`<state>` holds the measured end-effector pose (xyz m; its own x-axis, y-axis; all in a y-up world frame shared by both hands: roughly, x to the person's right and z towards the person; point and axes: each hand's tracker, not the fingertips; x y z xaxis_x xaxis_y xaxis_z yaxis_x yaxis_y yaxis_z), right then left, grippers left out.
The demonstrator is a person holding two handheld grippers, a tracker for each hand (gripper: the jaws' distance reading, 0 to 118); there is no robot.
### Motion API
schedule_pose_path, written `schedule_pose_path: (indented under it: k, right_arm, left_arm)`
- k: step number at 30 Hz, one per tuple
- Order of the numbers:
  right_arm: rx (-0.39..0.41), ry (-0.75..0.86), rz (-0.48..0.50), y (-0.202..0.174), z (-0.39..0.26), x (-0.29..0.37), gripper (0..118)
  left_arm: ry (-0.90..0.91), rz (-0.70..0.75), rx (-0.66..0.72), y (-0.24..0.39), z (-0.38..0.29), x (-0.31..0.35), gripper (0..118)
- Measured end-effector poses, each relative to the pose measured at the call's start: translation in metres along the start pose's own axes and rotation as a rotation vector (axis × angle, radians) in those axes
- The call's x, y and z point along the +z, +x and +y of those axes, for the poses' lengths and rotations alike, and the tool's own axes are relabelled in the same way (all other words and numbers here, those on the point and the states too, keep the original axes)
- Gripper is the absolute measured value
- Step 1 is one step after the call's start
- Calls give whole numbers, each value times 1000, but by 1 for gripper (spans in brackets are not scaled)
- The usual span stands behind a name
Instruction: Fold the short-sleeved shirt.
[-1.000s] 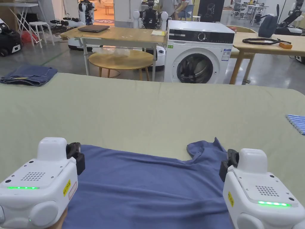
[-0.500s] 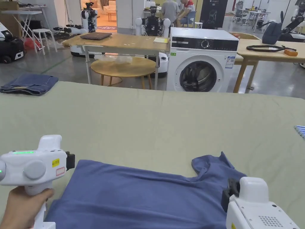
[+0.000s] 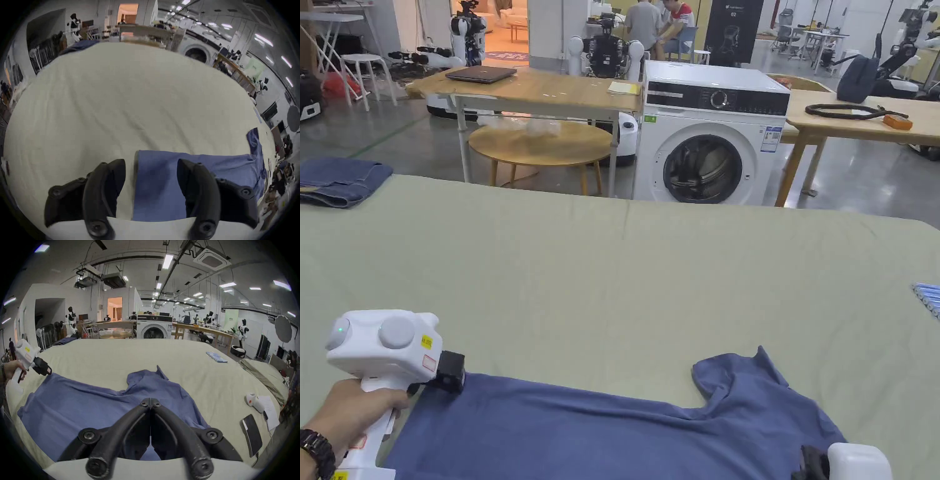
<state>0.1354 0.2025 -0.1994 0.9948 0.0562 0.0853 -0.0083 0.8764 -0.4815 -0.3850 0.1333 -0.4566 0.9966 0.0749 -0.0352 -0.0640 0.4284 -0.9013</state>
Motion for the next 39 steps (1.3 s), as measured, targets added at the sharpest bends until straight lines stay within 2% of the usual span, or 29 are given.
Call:
schedule_pose_path:
  k: [4, 7, 8, 9, 11, 19, 20, 21, 22, 24, 26, 27, 30, 32, 35, 37, 39]
  right_arm:
    - [-15, -28, -7, 8, -2, -5, 0]
    - [-35, -45, -9, 15, 2, -13, 0]
    - [-42, -50, -9, 18, 5, -16, 0]
    - [-49, -54, -7, 22, 10, -19, 0]
    - [-59, -65, 1, 30, 25, -31, 0]
    - [-28, -275, 64, 68, 83, -136, 2]
    - [-19, -306, 87, 72, 88, -155, 9]
    - [-4, -339, 102, 74, 90, -168, 26]
    - [7, -368, 115, 74, 92, -180, 26]
    - [62, -431, 115, 75, 92, -204, 37]
    - [74, -495, 128, 78, 86, -222, 67]
    - [68, -535, 123, 80, 82, -229, 75]
    - [86, -609, 109, 85, 70, -241, 74]
    - [63, -580, 130, 88, 67, -235, 75]
    - [41, -553, 96, 88, 66, -232, 74]
    - [41, -541, 93, 91, 65, -234, 65]
    - [46, -531, 103, 91, 67, -225, 45]
  left_arm:
    - [52, 75, -133, 37, -19, 26, 67]
    - [95, 15, -108, 37, -21, 38, 61]
    - [100, -6, -83, 37, -24, 42, 54]
    - [101, 1, -84, 37, -28, 47, 39]
    - [146, -13, -90, 10, -24, 35, 1]
    - [259, -38, -77, 13, -51, 92, 0]
    - [270, -42, -71, 12, -55, 97, 0]
    - [282, -46, -59, 12, -58, 101, 0]
    - [281, -48, -57, 12, -59, 104, 0]
    - [290, -53, -35, 11, -66, 110, 0]
    - [295, -61, -13, 11, -67, 113, 0]
    - [296, -65, -4, 11, -69, 115, 0]
    - [295, -62, 1, 6, -69, 111, 0]
    - [293, -64, 3, 5, -69, 112, 0]
    - [287, -59, -4, 6, -70, 110, 0]
    - [282, -61, -4, 6, -70, 108, 0]
    - [280, -69, 7, 8, -72, 105, 0]
